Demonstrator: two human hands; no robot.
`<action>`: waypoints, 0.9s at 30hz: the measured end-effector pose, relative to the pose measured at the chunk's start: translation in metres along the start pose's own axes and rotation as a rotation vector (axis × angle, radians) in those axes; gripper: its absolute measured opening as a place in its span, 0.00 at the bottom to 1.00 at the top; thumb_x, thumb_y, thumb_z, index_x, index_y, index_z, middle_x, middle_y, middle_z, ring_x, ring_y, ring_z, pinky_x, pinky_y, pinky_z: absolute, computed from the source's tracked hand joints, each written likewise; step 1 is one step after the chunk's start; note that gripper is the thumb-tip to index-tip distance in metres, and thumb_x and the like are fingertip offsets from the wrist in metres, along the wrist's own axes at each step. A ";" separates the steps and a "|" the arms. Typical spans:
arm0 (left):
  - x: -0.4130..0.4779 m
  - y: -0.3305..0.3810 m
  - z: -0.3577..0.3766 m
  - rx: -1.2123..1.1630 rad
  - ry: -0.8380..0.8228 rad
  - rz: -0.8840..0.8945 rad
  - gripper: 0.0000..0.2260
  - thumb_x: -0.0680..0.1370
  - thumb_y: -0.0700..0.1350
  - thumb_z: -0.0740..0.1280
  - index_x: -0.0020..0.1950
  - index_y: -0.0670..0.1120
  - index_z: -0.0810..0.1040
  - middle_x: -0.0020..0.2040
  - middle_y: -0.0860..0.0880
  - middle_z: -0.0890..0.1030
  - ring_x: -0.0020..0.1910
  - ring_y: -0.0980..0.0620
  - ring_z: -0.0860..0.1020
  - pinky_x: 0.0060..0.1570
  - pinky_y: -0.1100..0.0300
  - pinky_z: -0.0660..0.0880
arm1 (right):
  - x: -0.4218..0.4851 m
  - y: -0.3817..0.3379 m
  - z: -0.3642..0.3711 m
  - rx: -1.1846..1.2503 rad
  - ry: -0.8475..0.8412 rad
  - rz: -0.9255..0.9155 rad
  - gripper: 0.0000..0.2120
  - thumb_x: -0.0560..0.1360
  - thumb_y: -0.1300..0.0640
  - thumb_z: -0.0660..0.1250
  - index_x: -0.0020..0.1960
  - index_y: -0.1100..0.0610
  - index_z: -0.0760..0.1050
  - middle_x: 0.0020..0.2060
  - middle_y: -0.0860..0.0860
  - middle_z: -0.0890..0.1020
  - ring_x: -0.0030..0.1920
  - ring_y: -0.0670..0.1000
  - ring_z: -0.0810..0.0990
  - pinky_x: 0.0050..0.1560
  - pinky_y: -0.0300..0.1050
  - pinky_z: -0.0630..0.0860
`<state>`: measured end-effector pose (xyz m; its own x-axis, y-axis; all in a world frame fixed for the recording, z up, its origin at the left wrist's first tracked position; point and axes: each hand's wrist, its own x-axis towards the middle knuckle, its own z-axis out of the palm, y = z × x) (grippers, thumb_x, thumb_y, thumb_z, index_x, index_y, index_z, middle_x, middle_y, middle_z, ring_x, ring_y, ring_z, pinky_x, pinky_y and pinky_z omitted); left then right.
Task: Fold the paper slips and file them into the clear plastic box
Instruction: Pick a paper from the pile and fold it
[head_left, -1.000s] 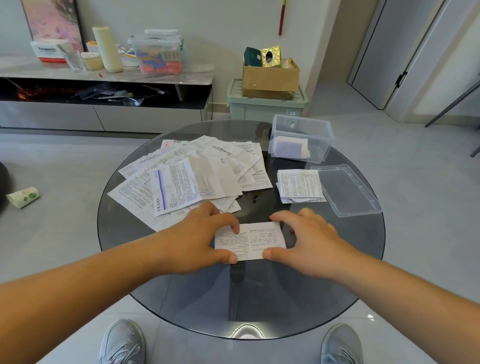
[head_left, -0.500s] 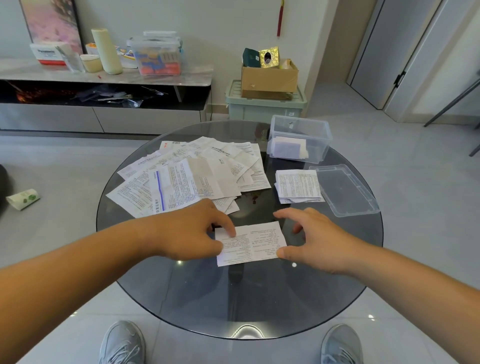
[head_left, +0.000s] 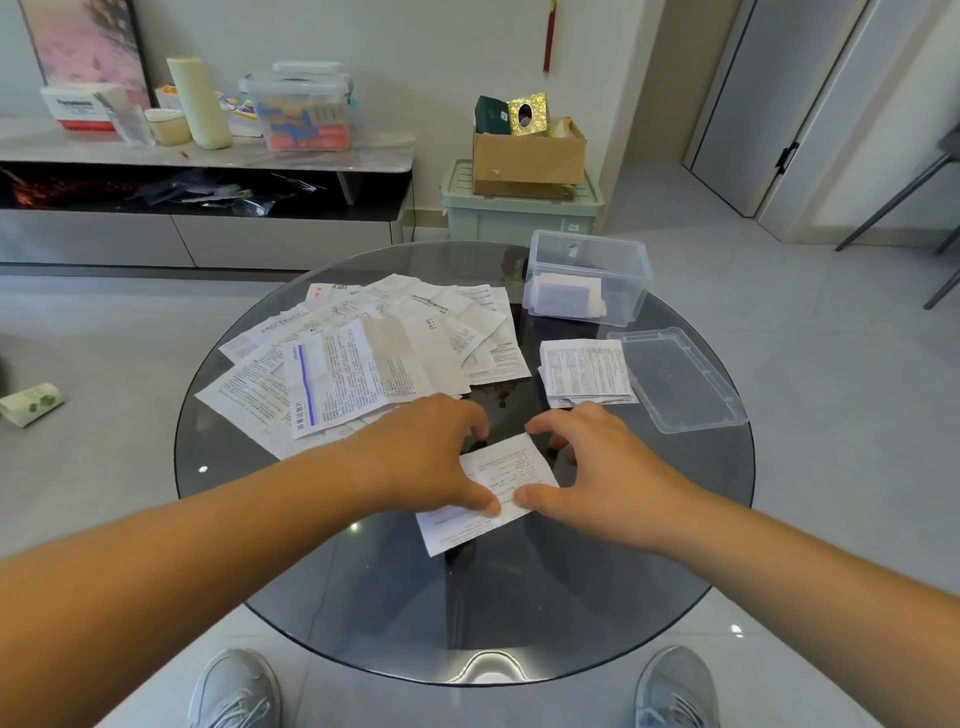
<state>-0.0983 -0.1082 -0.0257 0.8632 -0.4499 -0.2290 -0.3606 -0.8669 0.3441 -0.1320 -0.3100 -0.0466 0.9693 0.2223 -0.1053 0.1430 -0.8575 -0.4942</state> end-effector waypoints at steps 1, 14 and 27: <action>0.001 0.001 -0.001 -0.009 -0.022 -0.018 0.28 0.69 0.60 0.78 0.63 0.54 0.72 0.52 0.58 0.75 0.49 0.56 0.77 0.48 0.62 0.76 | 0.001 0.000 0.000 -0.001 -0.002 -0.003 0.31 0.71 0.39 0.74 0.70 0.43 0.67 0.58 0.43 0.69 0.61 0.44 0.68 0.60 0.44 0.74; -0.003 -0.002 -0.009 -0.796 0.003 -0.144 0.09 0.75 0.49 0.75 0.52 0.48 0.82 0.45 0.51 0.87 0.43 0.52 0.86 0.47 0.55 0.83 | 0.004 -0.005 -0.010 0.608 0.015 0.144 0.18 0.72 0.56 0.78 0.59 0.53 0.77 0.39 0.50 0.86 0.40 0.49 0.85 0.43 0.46 0.82; -0.008 0.004 -0.006 -1.091 -0.071 -0.214 0.08 0.80 0.42 0.68 0.56 0.40 0.82 0.48 0.46 0.87 0.47 0.49 0.86 0.42 0.60 0.82 | 0.000 -0.009 -0.012 0.850 0.098 0.196 0.10 0.77 0.60 0.71 0.56 0.55 0.74 0.39 0.54 0.86 0.37 0.53 0.84 0.35 0.44 0.80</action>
<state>-0.1045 -0.1065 -0.0172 0.8356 -0.3554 -0.4189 0.3271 -0.2909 0.8991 -0.1304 -0.3078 -0.0321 0.9792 0.0326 -0.2004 -0.1877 -0.2314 -0.9546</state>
